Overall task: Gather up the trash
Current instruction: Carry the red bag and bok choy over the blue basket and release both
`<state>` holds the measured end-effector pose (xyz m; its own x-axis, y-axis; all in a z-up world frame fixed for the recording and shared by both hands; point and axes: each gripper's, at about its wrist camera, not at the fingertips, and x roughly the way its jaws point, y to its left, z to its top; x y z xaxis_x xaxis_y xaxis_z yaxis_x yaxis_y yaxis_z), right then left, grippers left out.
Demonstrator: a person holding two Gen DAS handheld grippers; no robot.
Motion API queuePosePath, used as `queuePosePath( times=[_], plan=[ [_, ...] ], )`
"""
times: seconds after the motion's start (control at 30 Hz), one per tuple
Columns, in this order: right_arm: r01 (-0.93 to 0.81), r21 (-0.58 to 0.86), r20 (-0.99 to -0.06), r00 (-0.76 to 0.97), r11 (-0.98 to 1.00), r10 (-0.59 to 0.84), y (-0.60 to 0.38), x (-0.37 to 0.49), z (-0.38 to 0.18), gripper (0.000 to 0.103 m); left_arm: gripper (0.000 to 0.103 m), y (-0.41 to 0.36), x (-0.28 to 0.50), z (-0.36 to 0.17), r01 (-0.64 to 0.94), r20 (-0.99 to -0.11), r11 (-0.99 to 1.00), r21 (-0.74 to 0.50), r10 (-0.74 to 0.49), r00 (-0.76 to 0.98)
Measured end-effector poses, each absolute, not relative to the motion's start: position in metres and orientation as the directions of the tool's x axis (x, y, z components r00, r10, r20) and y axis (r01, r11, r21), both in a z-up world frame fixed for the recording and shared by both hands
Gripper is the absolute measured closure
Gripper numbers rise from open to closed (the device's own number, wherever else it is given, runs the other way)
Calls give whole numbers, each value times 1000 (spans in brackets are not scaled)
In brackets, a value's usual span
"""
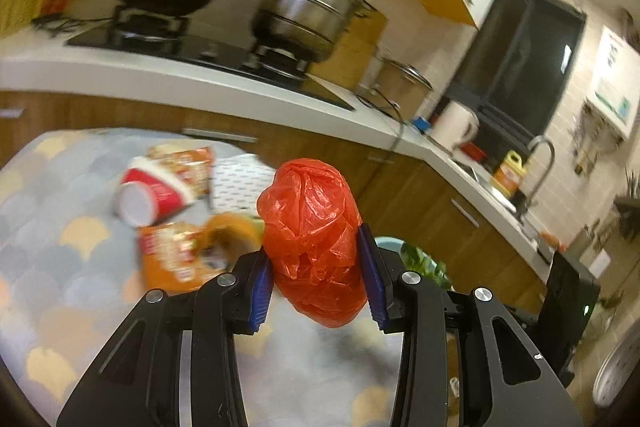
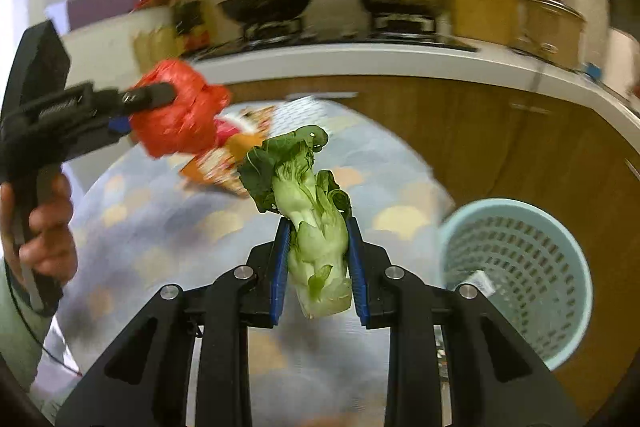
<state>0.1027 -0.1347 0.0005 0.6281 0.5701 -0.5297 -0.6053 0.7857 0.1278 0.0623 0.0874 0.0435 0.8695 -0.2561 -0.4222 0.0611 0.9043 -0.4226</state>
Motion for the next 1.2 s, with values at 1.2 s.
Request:
queuePosePath(
  times=[1.2],
  plan=[
    [-77, 289, -722, 637, 954, 270, -290, 199, -84, 66, 45, -106, 222, -45, 242, -716, 904, -352, -427, 552]
  ],
)
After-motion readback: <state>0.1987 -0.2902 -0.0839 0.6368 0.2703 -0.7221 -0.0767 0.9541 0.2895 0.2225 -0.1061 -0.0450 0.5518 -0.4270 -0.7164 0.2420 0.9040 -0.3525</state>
